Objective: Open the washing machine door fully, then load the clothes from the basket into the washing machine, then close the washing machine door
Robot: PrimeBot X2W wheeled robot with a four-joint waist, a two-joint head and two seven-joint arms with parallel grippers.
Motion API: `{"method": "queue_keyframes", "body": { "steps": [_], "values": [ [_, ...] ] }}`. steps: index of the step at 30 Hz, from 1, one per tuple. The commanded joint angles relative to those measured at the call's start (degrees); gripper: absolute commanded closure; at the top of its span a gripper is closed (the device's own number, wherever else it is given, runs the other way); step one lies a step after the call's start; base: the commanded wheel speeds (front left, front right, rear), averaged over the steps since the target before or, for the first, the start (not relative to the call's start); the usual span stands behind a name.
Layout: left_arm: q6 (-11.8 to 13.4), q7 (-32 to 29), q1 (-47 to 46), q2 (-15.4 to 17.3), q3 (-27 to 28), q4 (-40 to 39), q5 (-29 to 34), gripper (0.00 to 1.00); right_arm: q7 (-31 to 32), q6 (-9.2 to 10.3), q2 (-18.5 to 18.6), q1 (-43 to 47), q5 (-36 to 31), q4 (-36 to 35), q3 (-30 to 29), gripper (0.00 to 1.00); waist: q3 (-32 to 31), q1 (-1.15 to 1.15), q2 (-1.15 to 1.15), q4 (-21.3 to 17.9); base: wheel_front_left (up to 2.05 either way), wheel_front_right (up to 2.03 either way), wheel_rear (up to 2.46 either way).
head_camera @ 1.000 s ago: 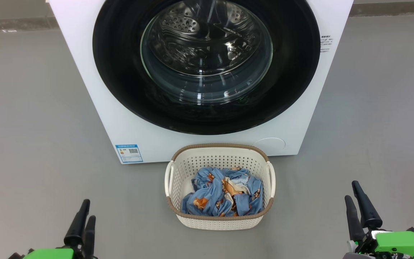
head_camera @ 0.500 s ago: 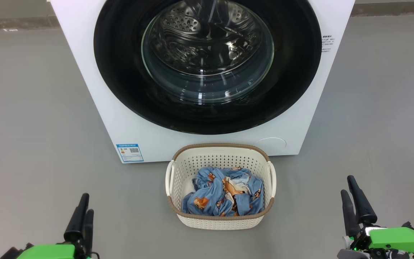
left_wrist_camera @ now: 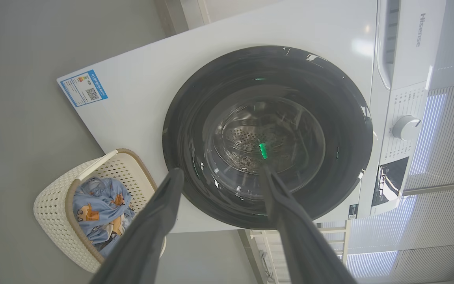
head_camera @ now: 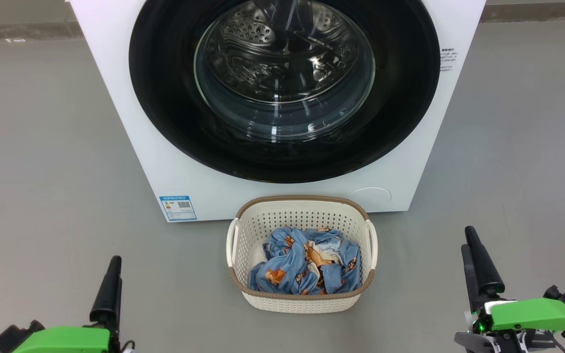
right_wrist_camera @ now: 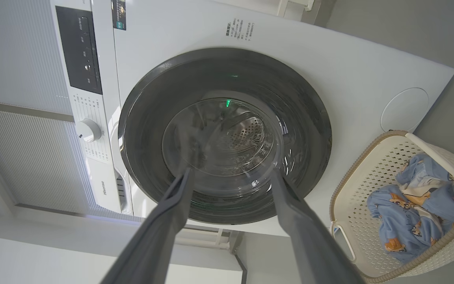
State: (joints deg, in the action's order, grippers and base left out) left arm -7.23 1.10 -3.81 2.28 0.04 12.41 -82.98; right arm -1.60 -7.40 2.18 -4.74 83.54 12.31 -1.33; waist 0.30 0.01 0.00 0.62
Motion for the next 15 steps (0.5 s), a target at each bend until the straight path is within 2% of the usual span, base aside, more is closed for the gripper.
{"method": "queue_keyframes", "body": {
  "steps": [1, 15],
  "values": [
    [-0.1, 0.7, -2.8, 1.1, 0.5, -2.1, 1.6, 0.0, -0.6, -0.03, 0.7, -2.5, -1.9, -2.0, 1.0, 0.0, 0.0, -0.01, 0.0, 0.0, 0.0, 0.0, 0.0],
    [-0.1, 3.1, -3.0, 1.5, -0.2, -3.0, 13.9, 0.0, -2.9, -0.04, 1.1, -3.2, -15.0, -2.7, 3.1, 0.0, 0.0, -0.01, 0.0, 0.1, 0.0, 0.0, 0.0]
  ]
}}
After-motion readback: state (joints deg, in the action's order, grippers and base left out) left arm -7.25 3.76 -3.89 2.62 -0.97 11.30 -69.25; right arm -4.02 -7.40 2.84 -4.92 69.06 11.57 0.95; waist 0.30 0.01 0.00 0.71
